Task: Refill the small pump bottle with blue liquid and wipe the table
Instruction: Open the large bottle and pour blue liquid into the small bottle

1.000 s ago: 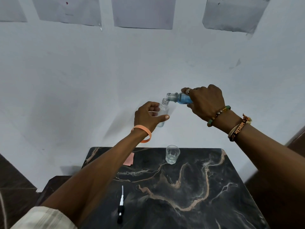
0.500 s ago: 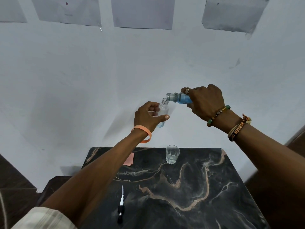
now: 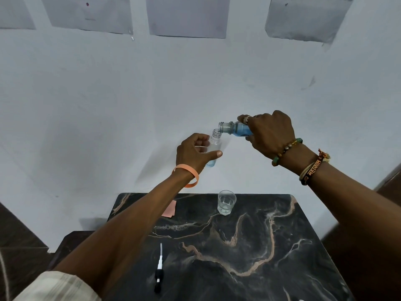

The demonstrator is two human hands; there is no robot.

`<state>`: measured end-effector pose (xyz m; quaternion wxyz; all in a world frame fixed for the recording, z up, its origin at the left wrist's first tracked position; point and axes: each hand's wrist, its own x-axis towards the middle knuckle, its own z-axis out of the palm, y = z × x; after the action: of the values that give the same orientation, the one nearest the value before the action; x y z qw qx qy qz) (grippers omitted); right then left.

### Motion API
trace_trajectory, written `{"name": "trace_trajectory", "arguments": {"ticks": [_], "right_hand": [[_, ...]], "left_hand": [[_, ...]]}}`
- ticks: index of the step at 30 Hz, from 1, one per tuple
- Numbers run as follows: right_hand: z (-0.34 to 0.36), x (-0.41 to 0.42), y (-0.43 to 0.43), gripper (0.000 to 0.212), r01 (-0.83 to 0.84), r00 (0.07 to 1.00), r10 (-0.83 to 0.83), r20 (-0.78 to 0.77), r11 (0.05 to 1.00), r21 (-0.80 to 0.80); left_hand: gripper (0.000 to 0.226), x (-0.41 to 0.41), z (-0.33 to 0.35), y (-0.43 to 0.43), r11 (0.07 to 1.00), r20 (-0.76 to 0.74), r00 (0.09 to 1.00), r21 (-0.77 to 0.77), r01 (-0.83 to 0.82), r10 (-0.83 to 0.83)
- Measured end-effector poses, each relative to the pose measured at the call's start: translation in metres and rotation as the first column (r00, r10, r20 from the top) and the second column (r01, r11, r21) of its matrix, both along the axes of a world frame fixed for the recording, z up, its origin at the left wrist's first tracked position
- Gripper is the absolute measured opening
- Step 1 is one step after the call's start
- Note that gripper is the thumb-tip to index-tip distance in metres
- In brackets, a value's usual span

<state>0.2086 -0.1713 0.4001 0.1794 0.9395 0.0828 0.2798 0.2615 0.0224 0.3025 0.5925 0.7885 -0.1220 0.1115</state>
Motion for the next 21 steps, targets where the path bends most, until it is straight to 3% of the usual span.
{"name": "trace_trajectory", "arguments": {"ticks": [21], "right_hand": [[0.0024,-0.002,0.0011,0.046,0.007,1.0,-0.007,0.002,1.0,-0.003]], "left_hand": [[0.048,0.0011,-0.0005,-0.0014,1.0,0.008,1.0,0.011,0.002,-0.003]]}}
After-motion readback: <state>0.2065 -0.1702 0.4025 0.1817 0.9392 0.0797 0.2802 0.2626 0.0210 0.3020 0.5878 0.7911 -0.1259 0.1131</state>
